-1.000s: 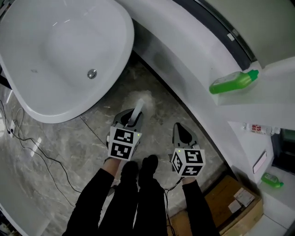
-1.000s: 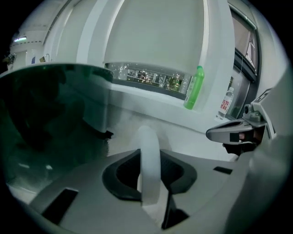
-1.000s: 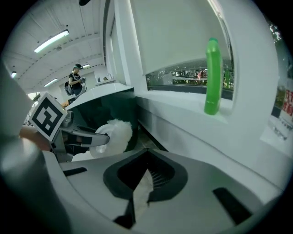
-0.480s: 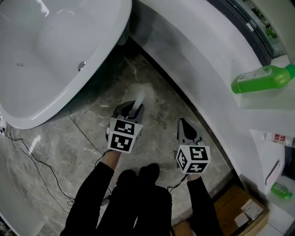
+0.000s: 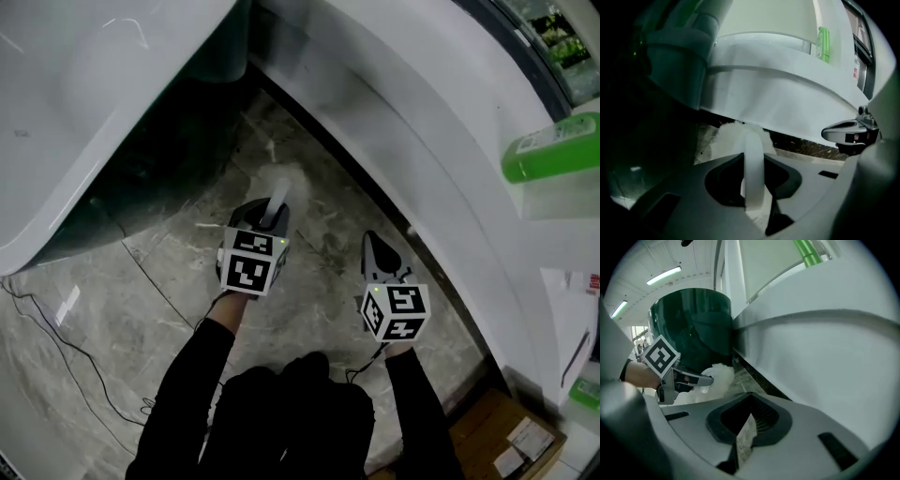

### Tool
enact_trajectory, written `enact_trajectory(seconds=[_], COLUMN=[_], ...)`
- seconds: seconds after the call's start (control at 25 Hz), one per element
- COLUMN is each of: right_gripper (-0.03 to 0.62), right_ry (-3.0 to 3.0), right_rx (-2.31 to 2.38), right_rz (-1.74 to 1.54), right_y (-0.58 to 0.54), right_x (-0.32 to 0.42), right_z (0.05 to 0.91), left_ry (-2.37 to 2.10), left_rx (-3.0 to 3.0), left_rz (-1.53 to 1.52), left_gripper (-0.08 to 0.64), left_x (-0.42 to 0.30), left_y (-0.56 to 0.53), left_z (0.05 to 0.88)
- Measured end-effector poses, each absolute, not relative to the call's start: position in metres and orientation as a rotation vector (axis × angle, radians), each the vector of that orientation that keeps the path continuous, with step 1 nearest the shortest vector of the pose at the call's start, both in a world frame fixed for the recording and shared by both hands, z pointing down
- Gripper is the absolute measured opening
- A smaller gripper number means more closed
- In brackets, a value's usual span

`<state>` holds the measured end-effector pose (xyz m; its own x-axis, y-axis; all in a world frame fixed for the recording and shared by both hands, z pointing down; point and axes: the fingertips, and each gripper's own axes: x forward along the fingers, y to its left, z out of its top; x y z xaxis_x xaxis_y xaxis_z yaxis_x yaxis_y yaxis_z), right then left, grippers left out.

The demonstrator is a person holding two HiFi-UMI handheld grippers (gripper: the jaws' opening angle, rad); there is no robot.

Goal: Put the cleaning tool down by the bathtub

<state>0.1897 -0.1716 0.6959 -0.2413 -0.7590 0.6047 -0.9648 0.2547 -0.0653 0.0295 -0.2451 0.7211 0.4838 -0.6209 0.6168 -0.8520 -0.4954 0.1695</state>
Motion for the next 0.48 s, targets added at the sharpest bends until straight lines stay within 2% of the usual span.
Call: enact_trajectory(seconds=[0.48], right_gripper=[0.0], right_ry=[-2.119], right_rx=[1.537], right_rz=[0.61], right_y=[-0.215], right_x=[0.162], right_z=[0.75], left_ry=[-1.238], left_rx=[2.232], left_rz=[0.716], left_gripper=[0.096], left_x=[0.022], left_y=[-0.268], left_z=[0.786])
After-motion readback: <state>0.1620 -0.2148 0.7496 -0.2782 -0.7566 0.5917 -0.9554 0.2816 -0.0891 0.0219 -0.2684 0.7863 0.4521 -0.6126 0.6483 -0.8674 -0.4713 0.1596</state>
